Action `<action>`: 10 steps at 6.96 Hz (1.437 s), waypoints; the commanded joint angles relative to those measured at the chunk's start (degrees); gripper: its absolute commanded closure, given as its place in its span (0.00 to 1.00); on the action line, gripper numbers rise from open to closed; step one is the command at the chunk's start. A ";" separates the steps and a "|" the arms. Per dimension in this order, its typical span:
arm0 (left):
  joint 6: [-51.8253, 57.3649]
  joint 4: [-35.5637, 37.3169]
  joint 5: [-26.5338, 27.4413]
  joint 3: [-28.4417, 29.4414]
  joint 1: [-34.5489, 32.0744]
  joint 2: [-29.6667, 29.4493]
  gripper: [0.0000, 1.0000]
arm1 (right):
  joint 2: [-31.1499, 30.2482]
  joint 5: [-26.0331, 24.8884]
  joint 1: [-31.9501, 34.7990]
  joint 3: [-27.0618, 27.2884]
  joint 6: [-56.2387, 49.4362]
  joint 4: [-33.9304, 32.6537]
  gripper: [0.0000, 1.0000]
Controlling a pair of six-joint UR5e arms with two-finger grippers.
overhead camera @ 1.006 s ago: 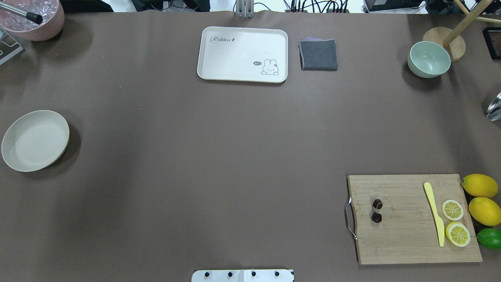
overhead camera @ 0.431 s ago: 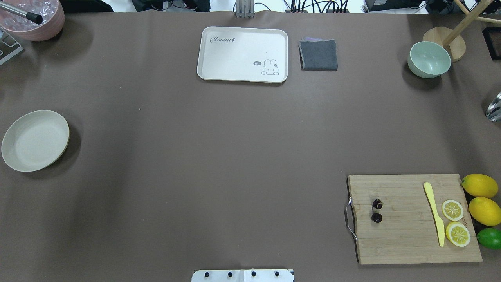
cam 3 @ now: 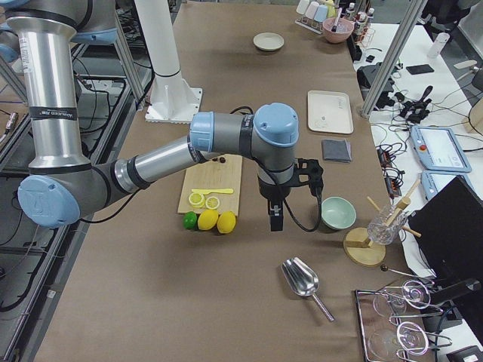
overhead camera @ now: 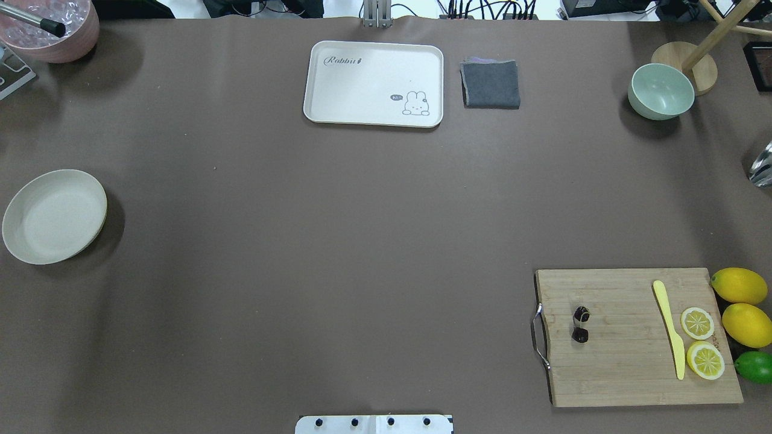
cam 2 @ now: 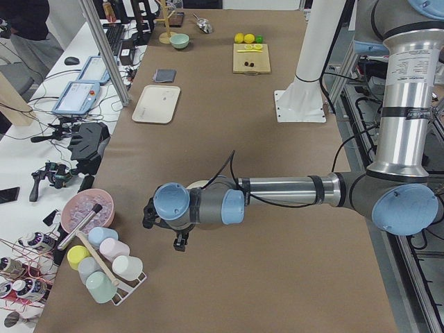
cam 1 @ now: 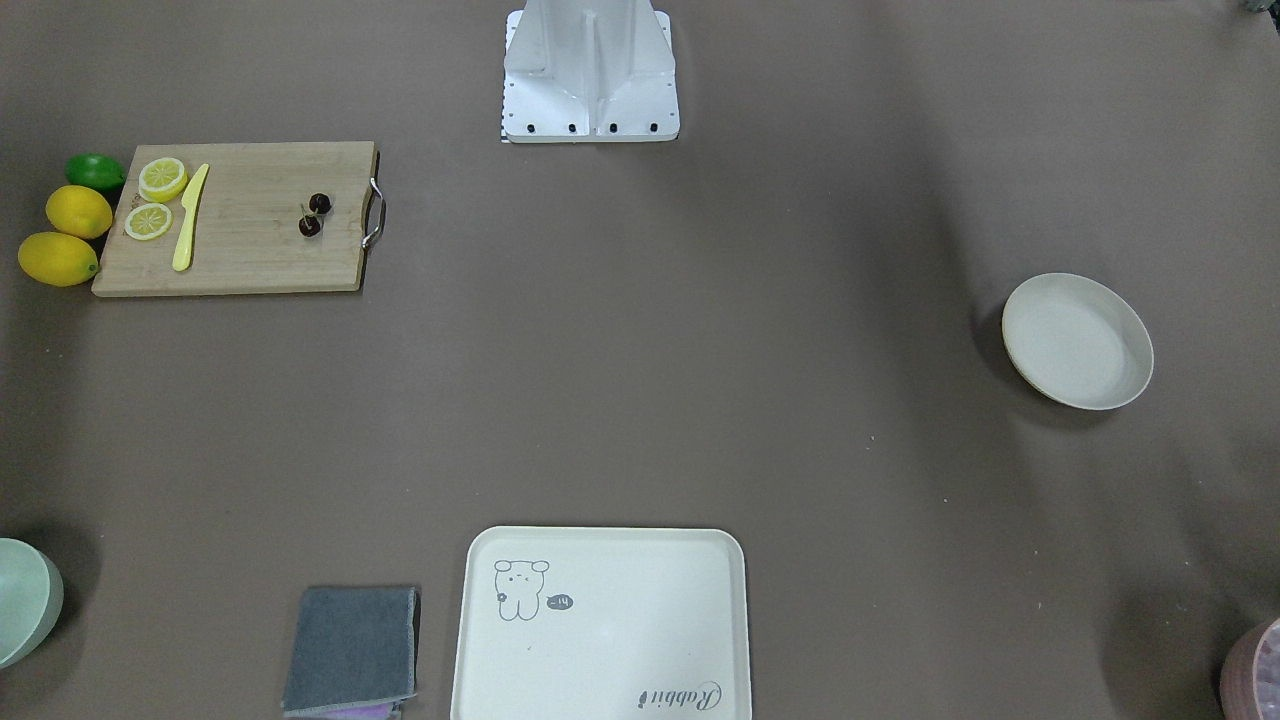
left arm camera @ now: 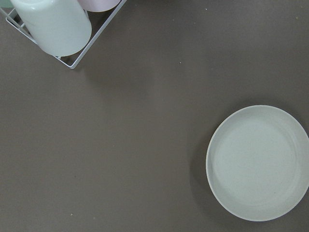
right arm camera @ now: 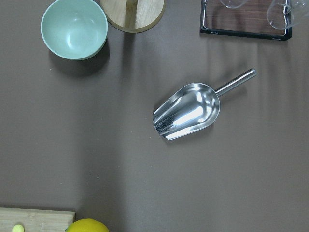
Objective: Place red cherry on plate
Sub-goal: 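Move the left gripper down to the rim of the white plate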
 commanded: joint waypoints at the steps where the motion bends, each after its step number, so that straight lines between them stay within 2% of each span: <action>1: -8.76 -14.92 -0.81 7.02 5.98 -2.36 0.02 | -0.24 -0.34 0.08 0.89 0.04 -0.06 0.00; 5: -26.97 -34.18 -0.02 9.38 15.22 -2.10 0.02 | -2.08 -0.43 0.43 2.83 0.13 -0.15 0.00; 7: -33.94 -44.57 4.10 10.62 20.05 -0.79 0.02 | -2.87 -0.51 0.78 2.92 0.13 -0.15 0.00; 10: -34.40 -49.70 4.38 12.29 20.95 0.89 0.02 | -4.89 -0.52 1.48 3.36 -0.13 0.11 0.00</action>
